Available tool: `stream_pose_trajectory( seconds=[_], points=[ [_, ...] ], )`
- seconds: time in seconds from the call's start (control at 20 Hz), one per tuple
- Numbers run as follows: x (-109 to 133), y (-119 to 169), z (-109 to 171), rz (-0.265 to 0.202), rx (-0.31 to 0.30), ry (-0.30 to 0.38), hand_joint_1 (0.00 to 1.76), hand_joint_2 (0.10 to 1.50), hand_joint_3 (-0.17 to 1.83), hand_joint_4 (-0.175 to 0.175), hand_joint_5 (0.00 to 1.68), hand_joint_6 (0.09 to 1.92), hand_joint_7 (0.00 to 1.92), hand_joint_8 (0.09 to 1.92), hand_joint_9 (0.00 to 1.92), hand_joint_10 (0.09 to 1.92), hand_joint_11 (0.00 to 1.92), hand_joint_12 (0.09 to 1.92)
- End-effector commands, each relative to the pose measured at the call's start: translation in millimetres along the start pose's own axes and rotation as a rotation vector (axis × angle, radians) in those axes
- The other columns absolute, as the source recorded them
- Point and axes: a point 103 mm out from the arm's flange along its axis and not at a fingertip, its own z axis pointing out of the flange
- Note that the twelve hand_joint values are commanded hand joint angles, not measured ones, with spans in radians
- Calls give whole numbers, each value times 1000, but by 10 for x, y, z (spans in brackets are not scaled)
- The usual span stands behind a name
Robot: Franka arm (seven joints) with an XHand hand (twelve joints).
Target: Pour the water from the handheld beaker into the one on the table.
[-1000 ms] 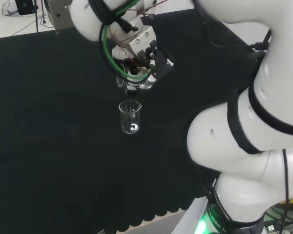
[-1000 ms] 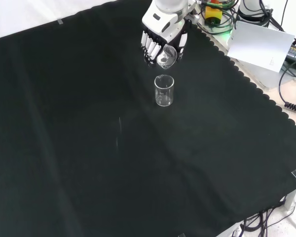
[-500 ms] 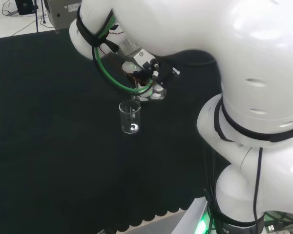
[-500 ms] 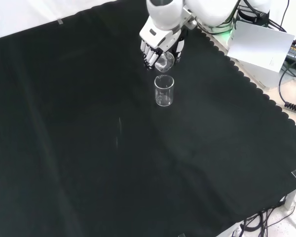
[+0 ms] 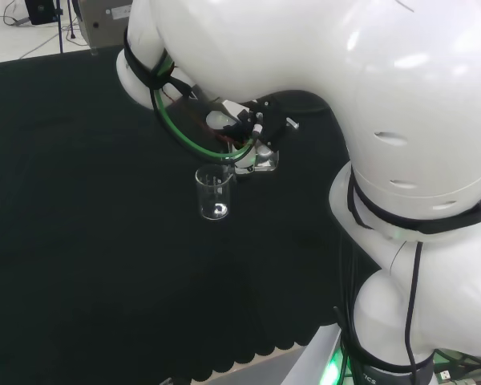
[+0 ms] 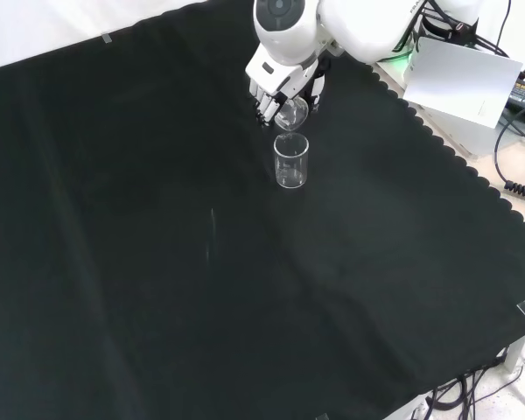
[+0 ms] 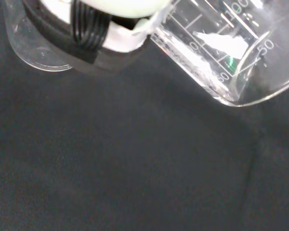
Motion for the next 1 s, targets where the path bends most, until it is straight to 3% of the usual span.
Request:
stream_pose_trajectory(
  seconds=[0.05, 1.0],
  points=[
    [69, 8, -49, -9, -2, -31, 1538, 995, -175, -175, 1346, 258, 1382, 461, 1640, 87, 1189, 686],
    [178, 127, -185, 26, 45, -133, 1538, 995, -175, -175, 1343, 263, 1381, 462, 1639, 87, 1189, 690]
  ],
)
